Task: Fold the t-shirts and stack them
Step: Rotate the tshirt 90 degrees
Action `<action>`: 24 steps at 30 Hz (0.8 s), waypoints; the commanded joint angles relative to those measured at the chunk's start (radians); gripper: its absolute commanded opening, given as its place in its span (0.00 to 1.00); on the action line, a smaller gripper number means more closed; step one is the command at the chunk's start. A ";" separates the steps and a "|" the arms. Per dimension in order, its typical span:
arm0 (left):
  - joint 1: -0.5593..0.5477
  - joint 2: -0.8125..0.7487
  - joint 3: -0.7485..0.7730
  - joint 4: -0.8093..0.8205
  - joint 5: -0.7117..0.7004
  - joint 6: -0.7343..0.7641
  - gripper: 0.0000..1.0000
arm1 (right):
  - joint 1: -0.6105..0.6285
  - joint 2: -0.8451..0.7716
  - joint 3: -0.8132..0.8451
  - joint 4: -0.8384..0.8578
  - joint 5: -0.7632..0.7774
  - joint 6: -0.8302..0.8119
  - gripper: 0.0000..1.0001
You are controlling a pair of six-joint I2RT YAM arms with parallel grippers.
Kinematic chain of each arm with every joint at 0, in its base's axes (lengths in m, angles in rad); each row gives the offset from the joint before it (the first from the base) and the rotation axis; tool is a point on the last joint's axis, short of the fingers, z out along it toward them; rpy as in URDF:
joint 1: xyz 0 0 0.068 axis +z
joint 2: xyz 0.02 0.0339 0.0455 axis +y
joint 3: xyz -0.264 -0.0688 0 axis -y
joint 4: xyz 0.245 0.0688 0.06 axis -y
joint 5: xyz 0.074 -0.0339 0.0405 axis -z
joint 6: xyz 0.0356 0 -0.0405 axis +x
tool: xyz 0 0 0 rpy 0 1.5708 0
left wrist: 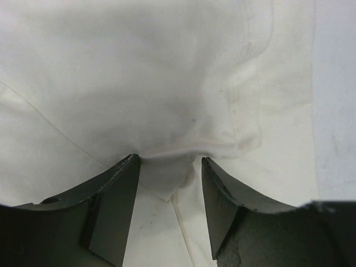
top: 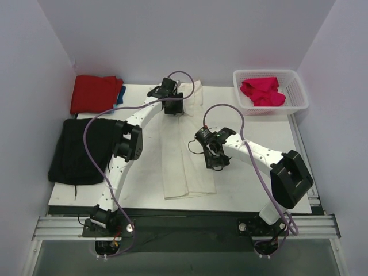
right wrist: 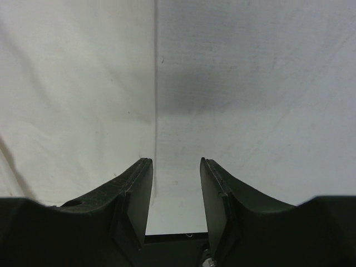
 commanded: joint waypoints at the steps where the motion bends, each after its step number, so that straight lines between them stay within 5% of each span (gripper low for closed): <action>1: -0.015 -0.057 -0.179 0.177 0.160 0.035 0.60 | 0.017 0.021 0.025 -0.021 -0.003 -0.017 0.40; 4: -0.002 -0.256 -0.423 0.438 0.150 -0.022 0.63 | 0.017 0.008 -0.003 0.008 -0.020 -0.007 0.41; 8: 0.025 -0.441 -0.595 0.594 0.127 -0.120 0.71 | 0.017 -0.009 -0.038 0.034 -0.017 0.018 0.41; 13: 0.037 -0.629 -0.728 0.488 0.082 -0.106 0.71 | 0.004 -0.066 -0.100 0.071 0.000 0.050 0.41; 18: 0.028 -0.894 -1.053 0.385 -0.017 -0.114 0.70 | -0.026 -0.112 -0.172 0.123 -0.027 0.055 0.42; 24: -0.024 -1.151 -1.424 0.264 -0.053 -0.232 0.57 | -0.048 -0.127 -0.264 0.227 -0.136 0.046 0.42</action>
